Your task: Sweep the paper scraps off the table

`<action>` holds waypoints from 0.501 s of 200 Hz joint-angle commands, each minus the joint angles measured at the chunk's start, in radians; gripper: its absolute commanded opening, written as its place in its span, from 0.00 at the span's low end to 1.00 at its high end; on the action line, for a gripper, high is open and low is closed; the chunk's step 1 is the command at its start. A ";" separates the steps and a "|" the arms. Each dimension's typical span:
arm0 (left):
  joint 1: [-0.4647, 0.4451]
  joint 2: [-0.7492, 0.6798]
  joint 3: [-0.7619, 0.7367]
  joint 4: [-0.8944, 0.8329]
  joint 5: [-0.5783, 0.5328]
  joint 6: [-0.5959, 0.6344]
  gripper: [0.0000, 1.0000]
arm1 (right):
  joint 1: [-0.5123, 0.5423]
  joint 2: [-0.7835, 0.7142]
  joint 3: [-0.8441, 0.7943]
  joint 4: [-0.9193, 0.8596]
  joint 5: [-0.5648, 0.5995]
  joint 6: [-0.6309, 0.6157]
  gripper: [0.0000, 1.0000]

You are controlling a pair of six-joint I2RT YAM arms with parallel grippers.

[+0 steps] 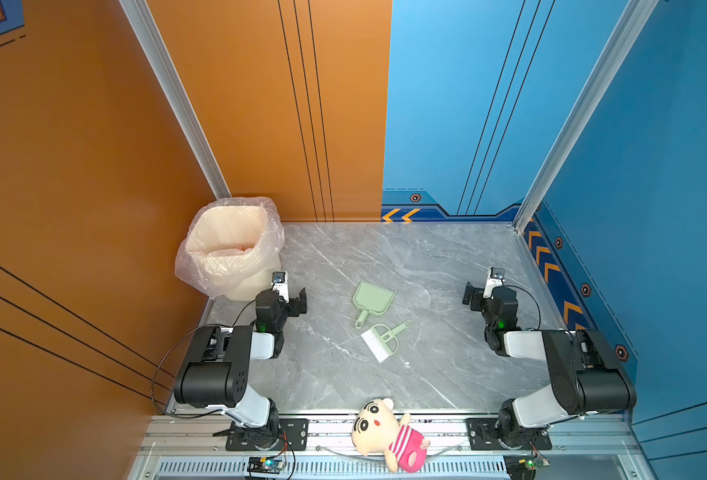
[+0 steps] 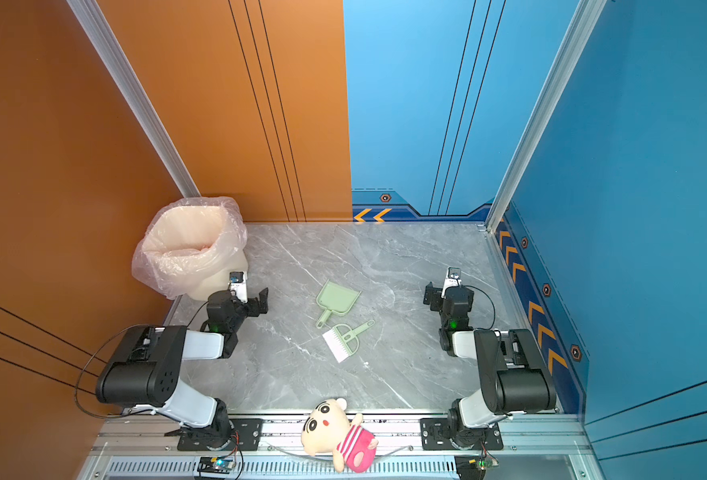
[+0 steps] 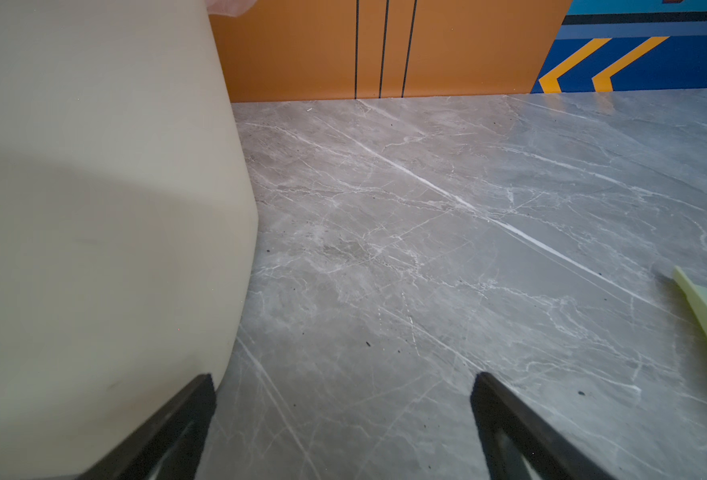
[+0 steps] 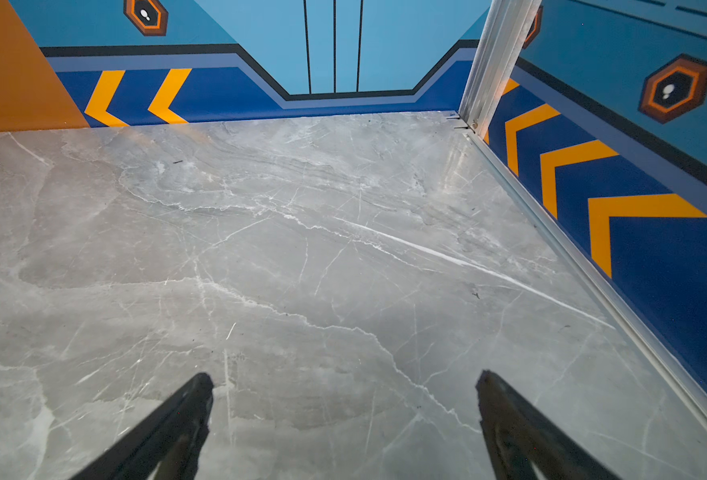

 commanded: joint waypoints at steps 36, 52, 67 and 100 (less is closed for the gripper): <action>-0.004 0.000 0.013 0.006 -0.020 0.006 0.98 | -0.006 0.010 -0.005 0.012 -0.011 0.006 1.00; -0.005 -0.002 0.013 0.005 -0.020 0.005 0.98 | -0.006 0.010 -0.004 0.011 -0.011 0.006 1.00; -0.005 -0.001 0.013 0.005 -0.020 0.006 0.98 | -0.005 0.011 -0.003 0.011 -0.011 0.006 1.00; -0.005 0.002 0.017 0.001 -0.022 0.006 0.98 | -0.006 0.010 -0.004 0.011 -0.011 0.006 1.00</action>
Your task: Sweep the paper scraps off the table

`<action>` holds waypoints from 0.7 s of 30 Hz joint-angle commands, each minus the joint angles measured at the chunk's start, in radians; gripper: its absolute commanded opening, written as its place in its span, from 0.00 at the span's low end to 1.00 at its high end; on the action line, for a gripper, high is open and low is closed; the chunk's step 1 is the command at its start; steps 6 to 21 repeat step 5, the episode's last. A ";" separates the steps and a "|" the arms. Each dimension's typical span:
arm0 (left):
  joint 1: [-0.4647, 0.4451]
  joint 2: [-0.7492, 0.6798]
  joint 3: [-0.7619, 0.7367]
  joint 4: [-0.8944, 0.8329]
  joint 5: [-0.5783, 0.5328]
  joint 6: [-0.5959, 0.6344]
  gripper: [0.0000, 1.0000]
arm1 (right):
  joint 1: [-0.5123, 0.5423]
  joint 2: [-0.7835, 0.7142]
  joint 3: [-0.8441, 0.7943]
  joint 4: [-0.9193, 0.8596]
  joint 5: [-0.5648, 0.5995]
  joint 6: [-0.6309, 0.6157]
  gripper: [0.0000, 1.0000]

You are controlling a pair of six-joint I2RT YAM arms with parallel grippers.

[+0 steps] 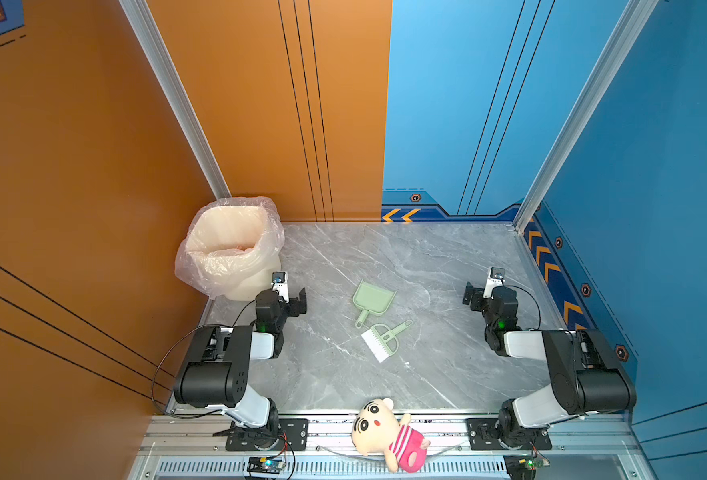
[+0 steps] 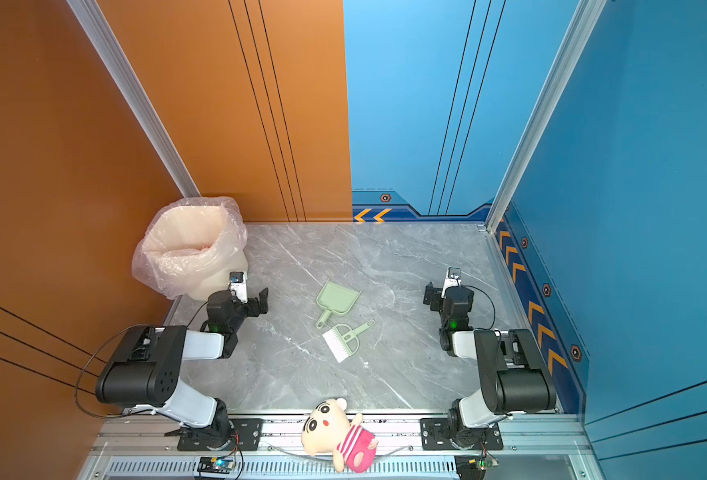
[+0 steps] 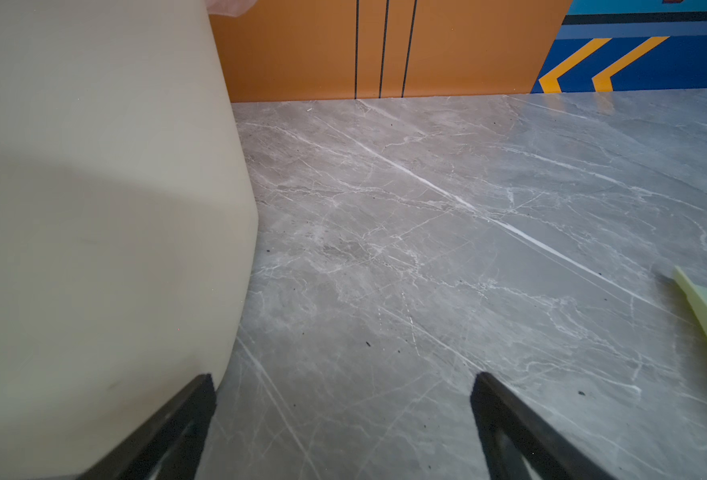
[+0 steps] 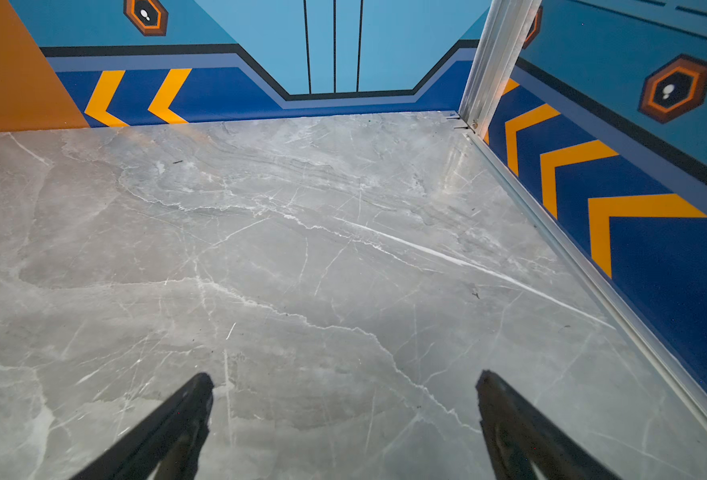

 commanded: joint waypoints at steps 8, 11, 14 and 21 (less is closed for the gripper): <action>-0.005 -0.001 0.015 0.002 -0.021 0.005 0.98 | -0.006 0.011 -0.004 0.012 -0.010 0.006 1.00; -0.005 -0.001 0.015 0.002 -0.021 0.005 0.98 | -0.006 0.011 -0.004 0.012 -0.010 0.006 1.00; -0.005 -0.001 0.015 0.002 -0.021 0.005 0.98 | -0.006 0.011 -0.004 0.012 -0.010 0.006 1.00; -0.005 -0.001 0.015 0.002 -0.021 0.005 0.98 | -0.006 0.011 -0.004 0.012 -0.010 0.006 1.00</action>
